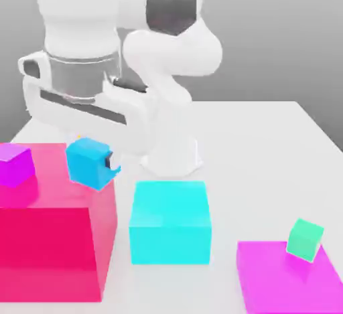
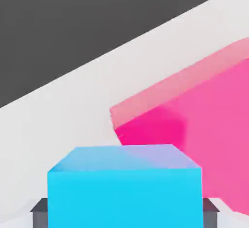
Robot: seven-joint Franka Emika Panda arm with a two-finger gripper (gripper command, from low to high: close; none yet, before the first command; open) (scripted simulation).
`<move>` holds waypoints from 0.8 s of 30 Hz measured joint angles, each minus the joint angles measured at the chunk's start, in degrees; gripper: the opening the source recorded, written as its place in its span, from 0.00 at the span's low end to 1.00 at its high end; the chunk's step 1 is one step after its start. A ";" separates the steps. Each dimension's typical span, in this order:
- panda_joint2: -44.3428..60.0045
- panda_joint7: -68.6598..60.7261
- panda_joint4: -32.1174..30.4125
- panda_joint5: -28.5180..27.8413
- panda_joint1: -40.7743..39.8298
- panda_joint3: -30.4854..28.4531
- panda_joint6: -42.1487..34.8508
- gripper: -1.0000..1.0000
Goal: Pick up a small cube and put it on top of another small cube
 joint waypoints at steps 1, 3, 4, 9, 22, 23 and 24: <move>-1.99 -1.92 -0.21 1.05 -0.18 -1.09 -1.99 0.00; -5.90 -5.83 -0.61 3.17 -0.50 -3.38 -6.01 0.00; -7.80 -7.86 -0.78 4.25 -0.59 -4.64 -8.09 0.00; -18.17 -6.59 -7.90 3.18 -3.40 -5.22 -9.12 0.00; -24.09 -0.55 -24.06 -0.67 -7.89 -2.36 4.70 1.00; -24.09 -0.55 -24.06 -0.67 -7.89 -2.36 4.70 1.00; -23.93 -0.48 -24.50 -0.84 -7.97 -2.30 5.30 1.00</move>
